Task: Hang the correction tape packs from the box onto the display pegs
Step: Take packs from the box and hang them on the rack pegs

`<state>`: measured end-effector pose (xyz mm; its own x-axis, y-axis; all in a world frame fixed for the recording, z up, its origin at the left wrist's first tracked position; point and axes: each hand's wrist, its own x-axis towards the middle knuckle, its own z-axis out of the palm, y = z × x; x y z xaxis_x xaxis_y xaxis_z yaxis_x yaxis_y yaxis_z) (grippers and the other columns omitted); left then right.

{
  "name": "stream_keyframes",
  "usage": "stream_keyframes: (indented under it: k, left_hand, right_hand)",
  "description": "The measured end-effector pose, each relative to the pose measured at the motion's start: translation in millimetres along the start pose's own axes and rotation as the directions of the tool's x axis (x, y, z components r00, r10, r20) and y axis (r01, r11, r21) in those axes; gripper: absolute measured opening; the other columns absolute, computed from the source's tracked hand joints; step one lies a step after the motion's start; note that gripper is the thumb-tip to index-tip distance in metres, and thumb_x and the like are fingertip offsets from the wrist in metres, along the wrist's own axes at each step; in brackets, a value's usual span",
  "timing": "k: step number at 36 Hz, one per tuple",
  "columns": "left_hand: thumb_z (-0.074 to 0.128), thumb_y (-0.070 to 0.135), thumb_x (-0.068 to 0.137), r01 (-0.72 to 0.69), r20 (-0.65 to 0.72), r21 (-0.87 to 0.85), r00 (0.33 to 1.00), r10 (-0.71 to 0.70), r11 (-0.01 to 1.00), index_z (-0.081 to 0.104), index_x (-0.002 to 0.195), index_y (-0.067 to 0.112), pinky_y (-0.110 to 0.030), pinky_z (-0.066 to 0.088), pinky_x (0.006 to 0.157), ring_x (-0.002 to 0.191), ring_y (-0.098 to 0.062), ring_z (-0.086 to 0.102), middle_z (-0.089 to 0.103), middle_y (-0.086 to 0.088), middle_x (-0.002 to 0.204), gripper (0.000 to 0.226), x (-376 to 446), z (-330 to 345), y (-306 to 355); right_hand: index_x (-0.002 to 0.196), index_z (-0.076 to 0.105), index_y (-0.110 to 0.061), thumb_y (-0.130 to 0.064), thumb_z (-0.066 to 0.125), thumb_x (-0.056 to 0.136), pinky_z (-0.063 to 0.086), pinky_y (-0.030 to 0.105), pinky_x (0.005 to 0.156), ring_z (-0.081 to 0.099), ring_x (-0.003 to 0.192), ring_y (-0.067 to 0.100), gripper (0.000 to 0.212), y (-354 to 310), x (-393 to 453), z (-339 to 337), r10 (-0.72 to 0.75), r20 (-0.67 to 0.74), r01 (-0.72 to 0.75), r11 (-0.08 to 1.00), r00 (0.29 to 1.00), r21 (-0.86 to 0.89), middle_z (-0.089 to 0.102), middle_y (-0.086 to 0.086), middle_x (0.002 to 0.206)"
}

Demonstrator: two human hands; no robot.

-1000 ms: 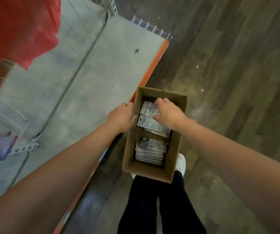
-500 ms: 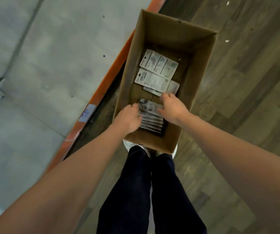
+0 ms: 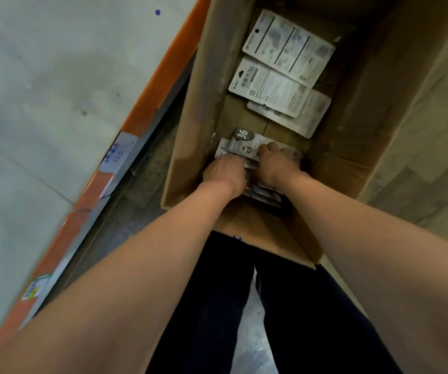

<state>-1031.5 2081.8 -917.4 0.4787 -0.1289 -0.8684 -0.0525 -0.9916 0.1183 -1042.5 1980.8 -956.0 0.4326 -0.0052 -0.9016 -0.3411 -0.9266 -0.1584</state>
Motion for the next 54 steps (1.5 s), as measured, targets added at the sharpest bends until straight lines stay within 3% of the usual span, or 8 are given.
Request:
stream_keyframes:
  k: [12, 21, 27, 33, 40, 43, 48, 54]
  left_hand:
    - [0.044, 0.013, 0.097, -0.011, -0.048, -0.133, 0.999, 0.005, 0.991, 0.030, 0.146, 0.006, -0.035, 0.032, 0.108, 0.137, -0.028, 0.034, 0.020, -0.009, 0.157, 0.051, -1.3, -3.9, 7.4]
    - [0.046, 0.016, 0.097, 0.038, -0.044, -0.274, 0.998, -0.052, 0.961, 0.039, 0.137, 0.004, -0.037, 0.036, 0.105, 0.129, -0.033, 0.043, 0.041, -0.016, 0.141, 0.043, -67.2, -63.9, 28.0]
    - [0.050, 0.021, 0.096, 0.022, -0.147, -0.391, 0.985, -0.086, 0.920, 0.044, 0.133, 0.005, -0.032, 0.041, 0.091, 0.121, -0.028, 0.050, 0.049, -0.013, 0.134, 0.041, -130.3, -121.0, 56.2]
    - [0.049, 0.021, 0.097, -0.062, -0.238, -0.596, 0.966, -0.103, 0.800, 0.042, 0.130, 0.010, -0.027, 0.044, 0.080, 0.112, -0.022, 0.057, 0.056, -0.007, 0.125, 0.035, -191.8, -155.8, 78.6]
    - [0.061, 0.029, 0.092, -0.099, -0.179, -0.791, 0.981, -0.073, 0.604, 0.034, 0.135, 0.016, -0.025, 0.050, 0.077, 0.105, -0.019, 0.061, 0.055, -0.003, 0.127, 0.053, -243.8, -175.7, 80.6]
    - [0.071, 0.026, 0.085, -0.076, -0.137, -0.851, 0.987, -0.080, 0.520, 0.036, 0.137, 0.014, -0.035, 0.052, 0.091, 0.108, -0.020, 0.061, 0.056, 0.001, 0.123, 0.064, -266.6, -181.4, 71.4]
    - [0.076, 0.023, 0.080, -0.070, -0.066, -0.895, 0.997, 0.025, 0.440, 0.062, 0.115, 0.008, -0.041, 0.056, 0.088, 0.094, -0.018, 0.069, 0.070, -0.005, 0.109, 0.040, -308.2, -183.7, 55.4]
    - [0.072, 0.012, 0.082, -0.109, -0.099, -0.942, 0.994, 0.046, 0.318, 0.052, 0.118, 0.004, -0.039, 0.056, 0.087, 0.096, -0.021, 0.067, 0.067, -0.008, 0.114, 0.042, -371.6, -184.3, 59.4]
  right_hand:
    - [0.141, 0.031, -0.006, -0.001, 0.052, 0.093, 0.043, 0.042, 0.094, 0.047, 0.125, 0.038, 0.053, 4.3, -0.6, -24.3, 0.029, -0.124, -0.033, 0.999, 0.992, -0.031, 0.046, 0.021, 0.137]
    - [0.134, 0.032, 0.000, -0.023, 0.053, 0.097, 0.045, 0.039, 0.086, 0.053, 0.116, 0.040, 0.048, 0.9, -87.6, -80.7, 0.136, -0.168, -0.043, 0.884, 0.976, 0.465, 0.051, 0.022, 0.128]
    - [0.131, 0.038, -0.009, -0.021, 0.060, 0.093, 0.045, 0.026, 0.070, 0.054, 0.092, 0.021, 0.046, 0.1, -168.4, -128.6, 0.107, -0.168, 0.034, 0.741, 0.980, 0.670, 0.055, 0.011, 0.118]
    - [0.124, 0.046, -0.017, -0.012, 0.069, 0.087, 0.051, 0.041, 0.094, 0.062, 0.108, 0.023, 0.043, 1.6, -240.5, -163.9, 0.111, -0.156, 0.075, 0.526, 0.982, 0.847, 0.061, 0.003, 0.123]
    - [0.124, 0.050, -0.008, -0.003, 0.068, 0.084, 0.052, 0.032, 0.067, 0.065, 0.092, 0.021, 0.045, 8.0, -299.2, -176.8, 0.148, -0.140, 0.099, 0.258, 0.979, 0.961, 0.065, 0.005, 0.116]
    - [0.128, 0.049, -0.009, 0.000, 0.069, 0.079, 0.055, 0.040, 0.077, 0.066, 0.099, 0.027, 0.054, 3.1, -318.4, -172.9, 0.149, -0.161, 0.135, 0.171, 0.976, 0.976, 0.065, 0.011, 0.119]
    - [0.127, 0.050, -0.008, 0.004, 0.069, 0.078, 0.053, 0.050, 0.090, 0.065, 0.103, 0.030, 0.054, 1.6, -364.7, -165.4, 0.075, -0.168, 0.160, 0.108, 0.983, 0.981, 0.065, 0.010, 0.118]
    - [0.123, 0.053, 0.001, 0.008, 0.055, 0.086, 0.057, 0.038, 0.075, 0.067, 0.089, 0.026, 0.038, 8.9, -440.4, -164.0, 0.029, -0.288, 0.288, 0.007, 0.957, 0.958, 0.068, 0.013, 0.108]
